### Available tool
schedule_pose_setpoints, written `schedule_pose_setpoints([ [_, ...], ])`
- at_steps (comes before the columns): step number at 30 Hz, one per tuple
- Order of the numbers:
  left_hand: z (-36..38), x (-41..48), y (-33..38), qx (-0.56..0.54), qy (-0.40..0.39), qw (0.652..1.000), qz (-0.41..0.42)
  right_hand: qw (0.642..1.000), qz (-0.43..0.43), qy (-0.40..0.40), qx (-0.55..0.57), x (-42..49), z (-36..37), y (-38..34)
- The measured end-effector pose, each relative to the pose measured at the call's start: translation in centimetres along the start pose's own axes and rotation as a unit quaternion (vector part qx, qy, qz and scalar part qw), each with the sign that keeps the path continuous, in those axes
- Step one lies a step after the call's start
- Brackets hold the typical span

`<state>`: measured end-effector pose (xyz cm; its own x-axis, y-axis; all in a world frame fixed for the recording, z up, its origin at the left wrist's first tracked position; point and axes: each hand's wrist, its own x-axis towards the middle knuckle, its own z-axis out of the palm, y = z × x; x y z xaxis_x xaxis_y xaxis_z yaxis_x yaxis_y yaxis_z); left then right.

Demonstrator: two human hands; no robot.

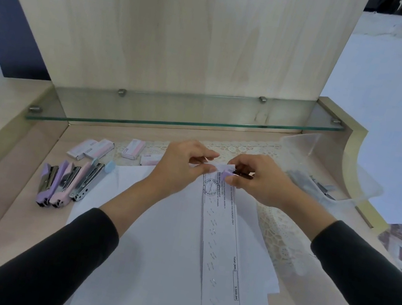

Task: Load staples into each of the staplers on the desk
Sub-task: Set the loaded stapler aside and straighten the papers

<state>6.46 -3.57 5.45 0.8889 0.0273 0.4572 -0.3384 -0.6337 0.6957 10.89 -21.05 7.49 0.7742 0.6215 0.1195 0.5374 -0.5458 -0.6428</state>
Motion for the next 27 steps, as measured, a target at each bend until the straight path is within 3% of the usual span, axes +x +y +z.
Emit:
schedule_pose_setpoints([
  [9, 0.3, 0.0, 0.0, 0.016, -0.005, 1.0, -0.019, 0.999, -0.011, 0.041, -0.024, 0.0, 0.6, -0.2],
  [15, 0.1, 0.0, -0.1, 0.024, -0.003, 1.0, -0.011, 1.0, -0.003, -0.013, 0.0, -0.7, 0.6, 0.5],
  [27, 0.3, 0.0, -0.1, 0.029, -0.013, 0.999, -0.003, 1.0, -0.009, -0.005, 0.025, -1.0, 0.5, 1.2],
])
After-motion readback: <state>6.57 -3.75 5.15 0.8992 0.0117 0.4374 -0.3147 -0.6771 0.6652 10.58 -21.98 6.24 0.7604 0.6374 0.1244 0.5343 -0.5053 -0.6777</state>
